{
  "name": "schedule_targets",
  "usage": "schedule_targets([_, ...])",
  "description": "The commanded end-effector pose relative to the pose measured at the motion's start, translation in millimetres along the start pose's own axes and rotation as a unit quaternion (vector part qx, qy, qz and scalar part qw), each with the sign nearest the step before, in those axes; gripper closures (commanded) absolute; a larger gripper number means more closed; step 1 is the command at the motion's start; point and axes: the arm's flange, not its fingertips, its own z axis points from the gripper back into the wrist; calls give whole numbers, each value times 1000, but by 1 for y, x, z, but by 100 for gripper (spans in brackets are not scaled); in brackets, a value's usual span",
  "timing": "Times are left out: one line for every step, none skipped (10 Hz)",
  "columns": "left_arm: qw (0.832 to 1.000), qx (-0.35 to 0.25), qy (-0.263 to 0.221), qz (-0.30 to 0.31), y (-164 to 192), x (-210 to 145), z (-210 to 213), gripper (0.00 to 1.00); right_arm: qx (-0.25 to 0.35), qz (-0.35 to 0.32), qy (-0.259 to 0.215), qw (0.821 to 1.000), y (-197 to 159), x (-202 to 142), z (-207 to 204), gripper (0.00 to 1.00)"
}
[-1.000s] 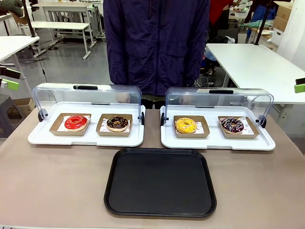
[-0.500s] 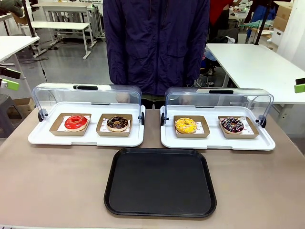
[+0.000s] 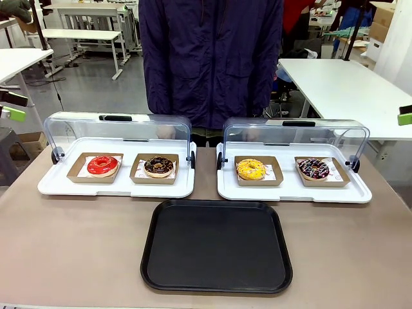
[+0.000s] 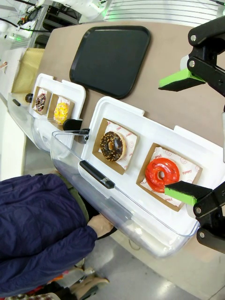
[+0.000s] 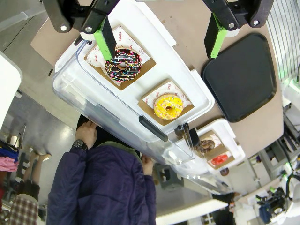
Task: Move the second donut from the left to the tray.
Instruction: Pick up the Paper togo box containing the Donut indicated by the person and place it on the Handle tray.
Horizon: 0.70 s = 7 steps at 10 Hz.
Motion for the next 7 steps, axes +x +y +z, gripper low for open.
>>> schedule_targets([1000, -2, -5, -2, -1, 2, 0, 0, 1, 2, -3, 1000, 0, 1, 0, 0])
schedule_targets([1000, -2, -5, -2, -1, 2, 0, 0, 1, 2, -3, 1000, 0, 1, 0, 0])
schedule_targets([1000, -2, -5, -2, -1, 2, 0, 0, 1, 2, -3, 1000, 0, 1, 0, 0])
schedule_targets([1000, -2, -5, -2, -1, 2, 0, 0, 1, 2, -3, 1000, 0, 1, 0, 0])
schedule_targets([1000, -2, -5, -2, -1, 2, 0, 0, 1, 2, -3, 1000, 0, 1, 0, 0])
schedule_targets([1000, -2, -5, -2, -1, 2, 0, 0, 1, 2, -3, 1000, 0, 1, 0, 0])
schedule_targets([1000, -2, -5, -2, -1, 2, 0, 0, 1, 2, -3, 1000, 0, 1, 0, 0])
